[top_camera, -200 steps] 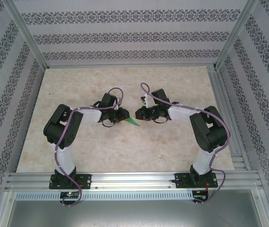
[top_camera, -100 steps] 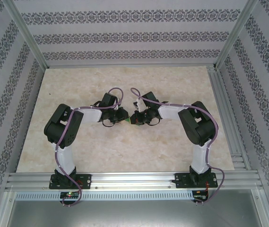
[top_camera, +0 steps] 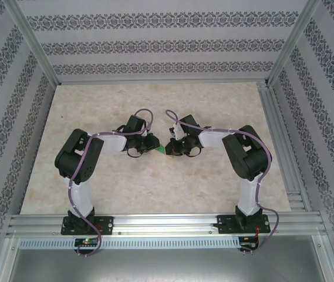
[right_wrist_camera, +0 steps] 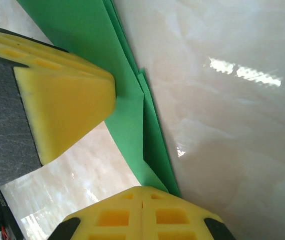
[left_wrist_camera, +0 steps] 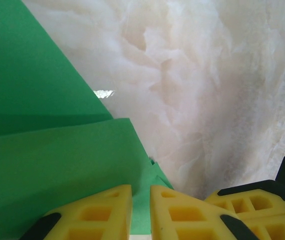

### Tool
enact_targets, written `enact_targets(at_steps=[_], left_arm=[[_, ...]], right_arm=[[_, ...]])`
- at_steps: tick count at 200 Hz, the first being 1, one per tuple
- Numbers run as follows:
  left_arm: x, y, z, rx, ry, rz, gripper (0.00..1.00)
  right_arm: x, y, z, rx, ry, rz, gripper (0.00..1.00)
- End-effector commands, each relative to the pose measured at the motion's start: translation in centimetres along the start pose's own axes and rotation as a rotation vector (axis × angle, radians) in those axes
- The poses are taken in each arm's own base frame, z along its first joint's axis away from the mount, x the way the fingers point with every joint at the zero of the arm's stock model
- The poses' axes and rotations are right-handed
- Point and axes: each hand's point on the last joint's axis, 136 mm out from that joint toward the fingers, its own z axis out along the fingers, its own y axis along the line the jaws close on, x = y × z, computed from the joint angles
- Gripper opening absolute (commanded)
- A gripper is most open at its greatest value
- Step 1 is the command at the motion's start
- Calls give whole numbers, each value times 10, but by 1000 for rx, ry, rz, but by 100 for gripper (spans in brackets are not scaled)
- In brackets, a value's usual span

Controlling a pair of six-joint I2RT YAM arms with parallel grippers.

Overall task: Fold a paper plane with a square sheet of paper (pick it up from the middle)
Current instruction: Fold the wing for the fifth time at the center of the table.

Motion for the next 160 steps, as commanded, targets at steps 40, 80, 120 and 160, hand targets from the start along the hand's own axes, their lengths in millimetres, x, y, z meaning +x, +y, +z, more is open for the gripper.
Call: enact_targets(at_steps=[40,80,120,160], left_arm=[[17,40,11,-142,51,-46,19],[17,42,11,-154,50,-50,19],[17,42,11,-153,52,-47,19],[17,40,10,-141,54,-43,19]], right_arm=[[20,-31,2,86,39,45,5],[38,-40,-5,117,57,77,5],[48,-46,-15,128,53,121,5],[6,6,-50,57,-97,10,7]])
